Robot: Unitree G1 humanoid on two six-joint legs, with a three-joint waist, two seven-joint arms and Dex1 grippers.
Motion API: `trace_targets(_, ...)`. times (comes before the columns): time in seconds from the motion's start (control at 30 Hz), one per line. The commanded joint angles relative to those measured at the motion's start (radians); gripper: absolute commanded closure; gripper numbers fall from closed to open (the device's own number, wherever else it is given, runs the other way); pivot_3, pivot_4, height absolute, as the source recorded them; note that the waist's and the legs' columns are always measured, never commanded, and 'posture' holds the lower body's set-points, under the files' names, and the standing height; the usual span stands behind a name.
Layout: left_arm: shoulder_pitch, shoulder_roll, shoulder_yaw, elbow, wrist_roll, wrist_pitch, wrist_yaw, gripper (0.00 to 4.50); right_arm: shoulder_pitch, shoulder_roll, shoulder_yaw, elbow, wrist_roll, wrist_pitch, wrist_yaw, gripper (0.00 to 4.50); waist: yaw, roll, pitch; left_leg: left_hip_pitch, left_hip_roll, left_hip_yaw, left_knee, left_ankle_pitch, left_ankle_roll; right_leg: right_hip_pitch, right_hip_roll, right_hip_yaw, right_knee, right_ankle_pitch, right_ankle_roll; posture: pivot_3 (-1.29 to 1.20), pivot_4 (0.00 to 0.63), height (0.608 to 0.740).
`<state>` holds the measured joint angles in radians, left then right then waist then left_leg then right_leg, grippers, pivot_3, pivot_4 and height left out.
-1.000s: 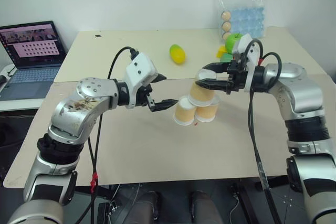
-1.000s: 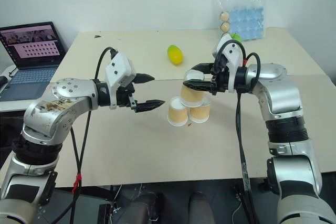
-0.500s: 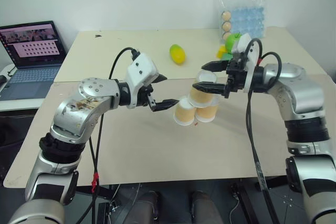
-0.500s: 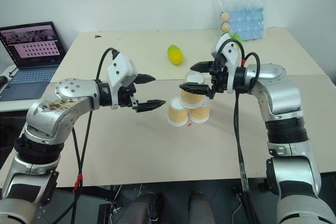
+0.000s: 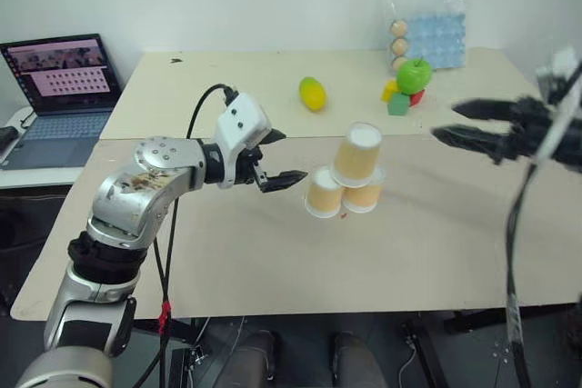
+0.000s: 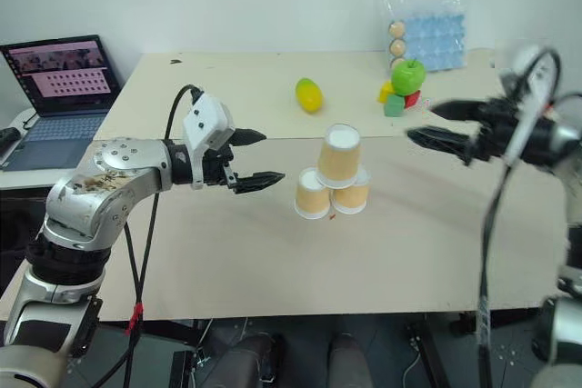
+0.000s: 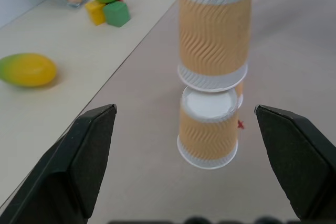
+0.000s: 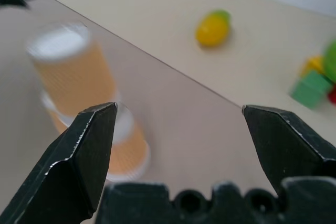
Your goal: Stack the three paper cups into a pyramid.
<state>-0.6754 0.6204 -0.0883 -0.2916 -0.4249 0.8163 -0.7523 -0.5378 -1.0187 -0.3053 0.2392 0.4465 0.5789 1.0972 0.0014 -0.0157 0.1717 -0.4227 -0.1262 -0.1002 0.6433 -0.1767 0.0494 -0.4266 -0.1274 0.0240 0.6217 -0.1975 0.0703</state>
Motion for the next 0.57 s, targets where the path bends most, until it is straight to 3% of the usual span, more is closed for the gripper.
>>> trace_targets(0.03, 0.082, -0.016, 0.076, -0.027, -0.003, -0.062, 0.033, 0.0, 0.175, -0.004, -0.171, -0.064, -0.024, -0.096, -0.056, 0.05, -0.002, 0.0, 0.0, 0.0, 0.0, 0.0, 0.0, 0.0, 0.0, 0.0, 0.0, 0.001, 0.001, 0.0, 0.0, 0.0, 0.15, 0.74)
trace_targets(0.2, 0.246, -0.029, 0.06, -0.028, 0.026, -0.158, 0.023, 0.0, 0.442, 0.117, -0.29, -0.27, 0.008, -0.135, -0.117, 0.05, -0.006, 0.001, 0.0, 0.006, 0.002, 0.002, -0.002, 0.0, -0.001, 0.004, 0.0, 0.003, 0.002, -0.002, -0.001, 0.0, 0.15, 0.74)
trace_targets(0.3, 0.289, -0.038, 0.038, -0.02, 0.052, -0.192, 0.027, 0.0, 0.487, 0.163, -0.305, -0.37, 0.038, -0.115, -0.156, 0.05, -0.009, 0.002, 0.0, 0.007, 0.001, 0.004, -0.001, -0.001, -0.002, 0.005, -0.002, 0.006, 0.002, -0.006, 0.007, 0.0, 0.15, 0.74)
trace_targets(0.57, 0.344, -0.081, -0.006, -0.007, 0.136, -0.282, 0.074, 0.0, 0.505, 0.258, -0.234, -0.508, 0.076, -0.072, -0.265, 0.05, -0.007, 0.001, 0.0, 0.008, 0.001, 0.005, -0.001, -0.001, -0.002, 0.005, -0.002, 0.007, 0.002, -0.006, 0.008, 0.0, 0.15, 0.74)
